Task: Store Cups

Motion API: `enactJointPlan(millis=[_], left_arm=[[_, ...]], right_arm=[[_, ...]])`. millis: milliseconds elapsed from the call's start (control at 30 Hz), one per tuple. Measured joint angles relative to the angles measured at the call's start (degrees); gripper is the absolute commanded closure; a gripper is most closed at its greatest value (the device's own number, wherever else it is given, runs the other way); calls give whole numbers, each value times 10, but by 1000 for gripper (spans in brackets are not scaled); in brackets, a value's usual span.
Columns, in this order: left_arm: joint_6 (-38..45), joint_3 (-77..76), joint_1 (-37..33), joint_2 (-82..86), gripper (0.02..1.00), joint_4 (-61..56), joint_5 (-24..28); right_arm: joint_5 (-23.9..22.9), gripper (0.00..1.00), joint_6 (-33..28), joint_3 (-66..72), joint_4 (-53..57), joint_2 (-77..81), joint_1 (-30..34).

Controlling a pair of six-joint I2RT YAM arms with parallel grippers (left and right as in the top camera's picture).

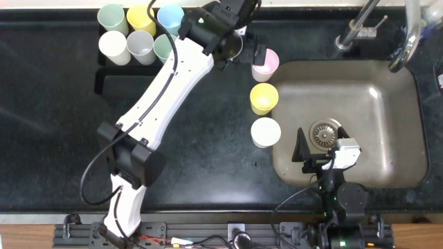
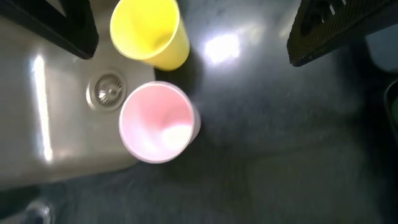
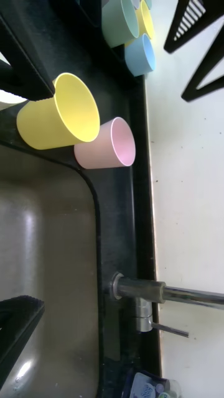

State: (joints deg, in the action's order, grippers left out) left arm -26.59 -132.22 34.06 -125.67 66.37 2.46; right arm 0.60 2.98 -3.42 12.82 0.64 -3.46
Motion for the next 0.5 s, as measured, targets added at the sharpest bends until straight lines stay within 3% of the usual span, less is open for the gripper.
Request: enactJointPlan(millis=[500], left_arm=[[-31, -5, 4, -71, 18, -43, -4]], right_arm=[[0, 3, 0, 0, 0, 0, 0]])
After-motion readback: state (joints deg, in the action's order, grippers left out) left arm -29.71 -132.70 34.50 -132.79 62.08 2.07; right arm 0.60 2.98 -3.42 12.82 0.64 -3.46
